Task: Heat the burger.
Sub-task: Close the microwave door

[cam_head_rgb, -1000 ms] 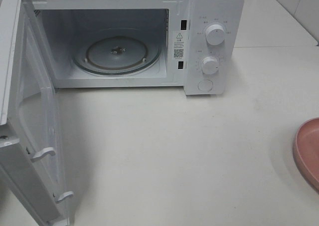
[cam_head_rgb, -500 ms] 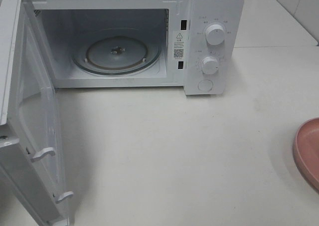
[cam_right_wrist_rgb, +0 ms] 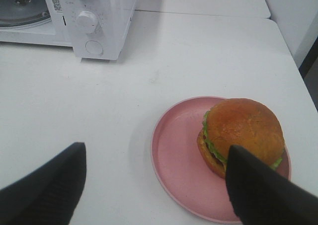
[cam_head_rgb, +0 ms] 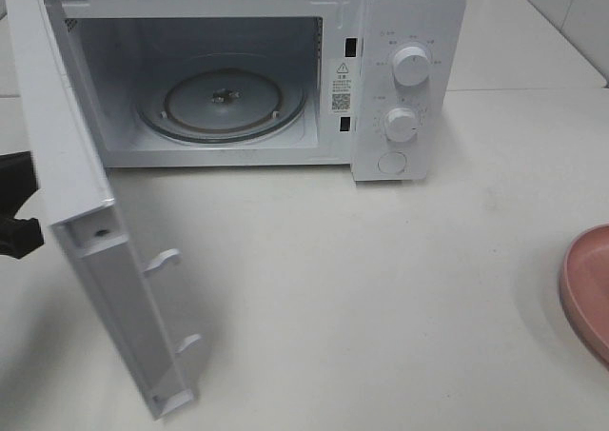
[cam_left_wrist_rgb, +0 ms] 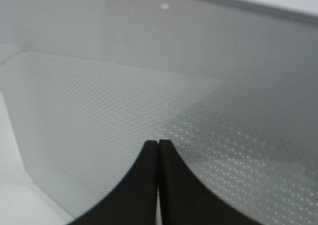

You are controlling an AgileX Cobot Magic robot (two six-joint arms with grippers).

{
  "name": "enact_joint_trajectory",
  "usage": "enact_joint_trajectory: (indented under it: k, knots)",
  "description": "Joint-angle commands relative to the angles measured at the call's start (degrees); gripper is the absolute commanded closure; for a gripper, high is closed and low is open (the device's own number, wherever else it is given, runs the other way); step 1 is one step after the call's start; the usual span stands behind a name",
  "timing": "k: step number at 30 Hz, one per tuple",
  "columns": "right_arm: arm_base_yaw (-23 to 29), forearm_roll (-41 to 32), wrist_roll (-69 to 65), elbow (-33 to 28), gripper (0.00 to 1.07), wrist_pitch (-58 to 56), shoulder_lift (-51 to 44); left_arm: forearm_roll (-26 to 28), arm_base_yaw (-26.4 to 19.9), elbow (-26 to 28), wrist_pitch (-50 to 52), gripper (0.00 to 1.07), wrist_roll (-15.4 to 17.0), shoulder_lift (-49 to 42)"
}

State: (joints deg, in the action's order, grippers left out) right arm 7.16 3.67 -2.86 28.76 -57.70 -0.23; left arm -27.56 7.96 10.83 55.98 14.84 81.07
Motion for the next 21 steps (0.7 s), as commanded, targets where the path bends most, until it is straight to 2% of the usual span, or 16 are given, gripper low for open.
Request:
enact_joint_trajectory:
  k: [1,2,4,6,7,8,9,10,12,14,15,16,17,21]
  knots:
    - [-0.3,-0.1,0.6,-0.1,0.32,0.6,-1.5,10.4,6.7,0.9,0.2,1.07,-3.7,1.0]
    - [-0.3,-0.1,0.6,-0.1,0.32,0.6,-1.5,10.4,6.7,0.9,0.2,1.07,-3.7,1.0]
    - [-0.3,-0.1,0.6,-0.1,0.32,0.6,-1.5,17.4,10.8,1.5,-0.2,1.07,-5.1,1.9]
    - [-0.3,-0.1,0.6,-0.1,0.32,0.6,-1.5,19.1,12.0,1.8,-0.2,1.07,-5.2,2.3]
    - [-0.3,-0.1,0.6,-0.1,0.32,0.6,-1.5,22.1,14.6,2.8,-1.3,1.07,-5.8,3.2]
    - [-0.3,-0.1,0.6,-0.1,0.32,0.6,-1.5,22.1,14.6,2.8,-1.3,1.07,-5.8,3.2]
    - [-0.3,-0.1,0.6,-0.1,0.32,0.6,-1.5,24.5,17.0,4.1,-2.4,1.07,-7.0,4.0]
    - [-0.3,-0.1,0.6,-0.1,0.32,0.6,-1.5,24.5,17.0,4.1,-2.4,1.07,-7.0,4.0]
    - [-0.3,-0.1,0.6,-0.1,0.32,0.6,-1.5,27.3,20.3,6.0,-2.6,1.07,-9.0,5.7]
    - [-0.3,-0.1,0.6,-0.1,0.32,0.6,-1.5,28.2,21.2,6.6,-2.6,1.07,-9.1,6.3]
    - [-0.3,-0.1,0.6,-0.1,0.32,0.6,-1.5,30.8,23.0,8.3,-2.8,1.07,-9.1,7.7]
    - [-0.3,-0.1,0.6,-0.1,0.32,0.6,-1.5,30.8,23.0,8.3,-2.8,1.07,-9.1,7.7]
    - [-0.3,-0.1,0.6,-0.1,0.32,0.6,-1.5,33.7,25.0,9.8,-2.8,1.07,-9.1,9.1]
    - [-0.3,-0.1,0.6,-0.1,0.32,0.6,-1.5,37.0,27.4,12.3,-2.8,1.07,-9.9,11.1]
